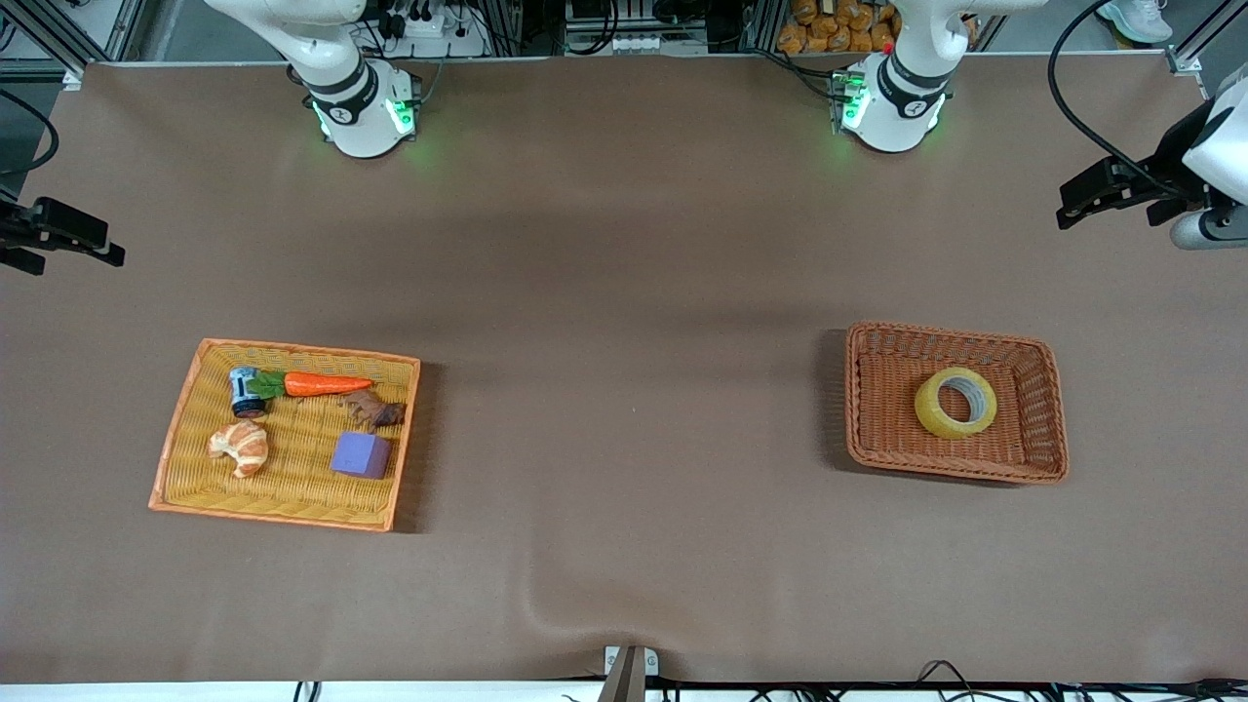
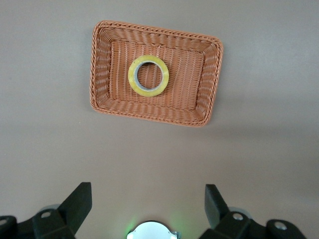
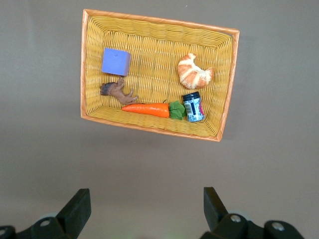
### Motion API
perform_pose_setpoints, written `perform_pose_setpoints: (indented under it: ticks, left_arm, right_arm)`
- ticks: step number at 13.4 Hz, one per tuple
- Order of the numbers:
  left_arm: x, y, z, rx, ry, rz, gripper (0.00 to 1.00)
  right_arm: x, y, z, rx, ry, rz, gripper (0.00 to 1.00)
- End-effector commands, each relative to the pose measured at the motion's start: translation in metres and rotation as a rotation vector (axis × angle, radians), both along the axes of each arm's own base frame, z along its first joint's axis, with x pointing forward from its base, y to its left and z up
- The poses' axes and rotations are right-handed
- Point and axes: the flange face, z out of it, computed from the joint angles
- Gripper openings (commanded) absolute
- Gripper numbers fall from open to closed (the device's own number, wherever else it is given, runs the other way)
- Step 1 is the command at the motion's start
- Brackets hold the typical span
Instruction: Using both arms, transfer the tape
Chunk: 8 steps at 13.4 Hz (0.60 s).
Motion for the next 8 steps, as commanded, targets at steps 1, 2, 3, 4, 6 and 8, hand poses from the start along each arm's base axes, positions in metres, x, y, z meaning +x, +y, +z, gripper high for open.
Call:
perform_pose_setpoints:
  ticks: [1, 2, 3, 4, 6, 8]
  left_arm:
    - [-0.0011, -0.0022, 0.0053, -0.013, -0.015, 0.015, 1.0]
    - [-0.0011, -0.0029, 0.0053, -0.012, -0.015, 0.013, 1.0]
    - [-0.0012, -0.0037, 0.0053, -0.012, -0.015, 0.009, 1.0]
    - [-0.0026, -0.004, 0.0077, -0.01, -0.02, 0.008, 1.0]
    - [-0.0027, -0.0054, 0.0077, -0.008, -0.02, 0.006, 1.0]
    - [-0.0023, -0.0055, 0.0069, -0.008, -0.018, 0.008, 1.0]
  right_arm:
    - [0.0008, 0.0002, 0.0005, 0.016, -0.007, 0.009, 1.0]
    - [0.0009, 0.001, -0.0002, 0.016, -0.005, 0.01, 1.0]
    - [0.0008, 0.0002, -0.0002, 0.016, -0.005, 0.009, 1.0]
    - [0.0008, 0.0002, -0.0002, 0.016, -0.005, 0.009, 1.0]
    - [0.0008, 0.0002, -0.0002, 0.016, -0.005, 0.009, 1.0]
    - [0.0015, 0.0001, 0.0003, 0.015, -0.011, 0.008, 1.0]
